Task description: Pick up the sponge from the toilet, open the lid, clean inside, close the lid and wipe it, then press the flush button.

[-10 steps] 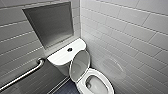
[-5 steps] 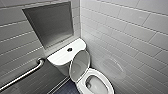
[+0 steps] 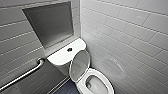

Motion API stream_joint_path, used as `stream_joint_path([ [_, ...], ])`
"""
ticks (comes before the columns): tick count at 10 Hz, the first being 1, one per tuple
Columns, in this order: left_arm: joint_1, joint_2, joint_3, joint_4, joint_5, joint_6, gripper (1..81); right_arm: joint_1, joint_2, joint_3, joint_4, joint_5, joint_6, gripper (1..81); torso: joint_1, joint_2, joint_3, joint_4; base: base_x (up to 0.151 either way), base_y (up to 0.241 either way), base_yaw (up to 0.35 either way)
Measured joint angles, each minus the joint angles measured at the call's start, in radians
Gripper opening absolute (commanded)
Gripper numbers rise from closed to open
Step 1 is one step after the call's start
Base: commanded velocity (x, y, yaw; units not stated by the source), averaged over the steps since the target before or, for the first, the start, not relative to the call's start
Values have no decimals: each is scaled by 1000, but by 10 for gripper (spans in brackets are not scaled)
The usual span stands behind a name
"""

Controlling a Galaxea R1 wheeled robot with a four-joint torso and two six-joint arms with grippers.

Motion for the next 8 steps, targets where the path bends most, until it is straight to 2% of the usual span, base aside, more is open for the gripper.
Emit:
stream_joint_path([
  [1, -23, 0, 0, -3, 0, -32, 811, 0, 1, 0, 80, 1, -109, 10, 0, 0, 0, 0, 0, 0, 0],
  [2, -45, 4, -7, -6, -1, -71, 811, 0, 7, 0, 151, 14, -174, 10, 0, 0, 0, 0, 0, 0, 0],
  [3, -67, 13, -30, -9, 0, -112, 811, 0, 16, -4, 186, 31, -196, 10, 0, 0, 0, 0, 0, 0, 0],
  [4, -100, 18, -50, -12, 0, -145, 811, 0, 25, -15, 194, 31, -197, 10, 0, 0, 0, 0, 0, 0, 0],
  [8, -204, 77, -171, -19, -4, -309, 811, 0, 47, -83, 197, 61, -198, 10, 0, 0, 0, 0, 0, 0, 0],
])
